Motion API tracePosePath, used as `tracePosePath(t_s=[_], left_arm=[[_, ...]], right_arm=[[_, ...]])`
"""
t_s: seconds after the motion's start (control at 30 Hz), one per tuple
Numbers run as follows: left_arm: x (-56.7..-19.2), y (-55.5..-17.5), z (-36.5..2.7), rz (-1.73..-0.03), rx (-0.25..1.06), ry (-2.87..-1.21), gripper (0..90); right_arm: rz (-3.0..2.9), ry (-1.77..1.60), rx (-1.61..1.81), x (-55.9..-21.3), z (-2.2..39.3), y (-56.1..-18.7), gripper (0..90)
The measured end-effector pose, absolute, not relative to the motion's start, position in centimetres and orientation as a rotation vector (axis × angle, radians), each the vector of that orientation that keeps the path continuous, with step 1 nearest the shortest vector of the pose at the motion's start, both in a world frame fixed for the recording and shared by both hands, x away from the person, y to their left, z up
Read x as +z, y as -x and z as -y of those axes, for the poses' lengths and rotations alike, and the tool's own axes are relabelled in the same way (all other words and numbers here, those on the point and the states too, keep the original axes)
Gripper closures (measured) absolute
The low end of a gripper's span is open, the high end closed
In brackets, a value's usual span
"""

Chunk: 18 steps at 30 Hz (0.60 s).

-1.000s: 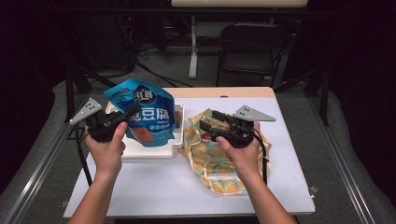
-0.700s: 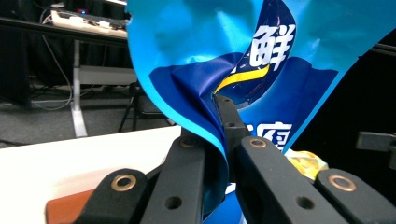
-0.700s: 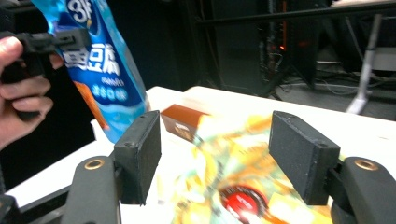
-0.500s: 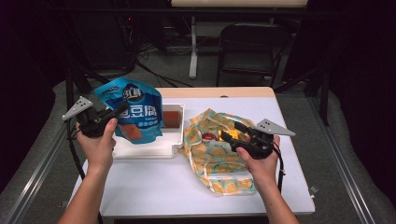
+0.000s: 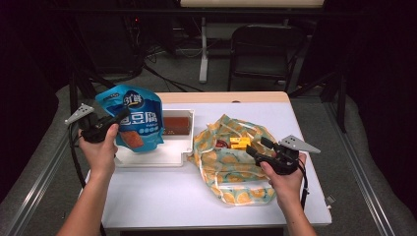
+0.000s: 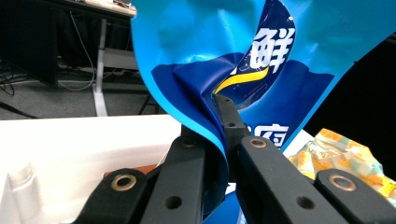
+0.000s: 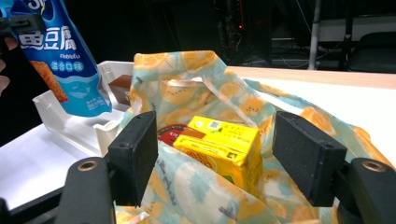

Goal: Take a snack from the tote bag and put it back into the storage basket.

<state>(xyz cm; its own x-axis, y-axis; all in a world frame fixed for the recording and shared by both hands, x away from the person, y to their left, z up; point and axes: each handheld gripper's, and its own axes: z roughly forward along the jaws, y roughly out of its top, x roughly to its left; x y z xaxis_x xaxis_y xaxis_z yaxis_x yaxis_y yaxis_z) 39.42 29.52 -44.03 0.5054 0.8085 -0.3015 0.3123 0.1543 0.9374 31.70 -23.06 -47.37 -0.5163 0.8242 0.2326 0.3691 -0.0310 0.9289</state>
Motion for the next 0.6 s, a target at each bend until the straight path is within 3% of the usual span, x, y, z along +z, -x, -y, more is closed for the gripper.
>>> tracePosePath(t_s=[0.6], left_arm=[[-46.7,-41.5,-32.3,-1.099,0.43,-1.396,90.0]], right_arm=[[-1.854,-1.291,1.545,-48.0,23.6,-31.9,31.4]])
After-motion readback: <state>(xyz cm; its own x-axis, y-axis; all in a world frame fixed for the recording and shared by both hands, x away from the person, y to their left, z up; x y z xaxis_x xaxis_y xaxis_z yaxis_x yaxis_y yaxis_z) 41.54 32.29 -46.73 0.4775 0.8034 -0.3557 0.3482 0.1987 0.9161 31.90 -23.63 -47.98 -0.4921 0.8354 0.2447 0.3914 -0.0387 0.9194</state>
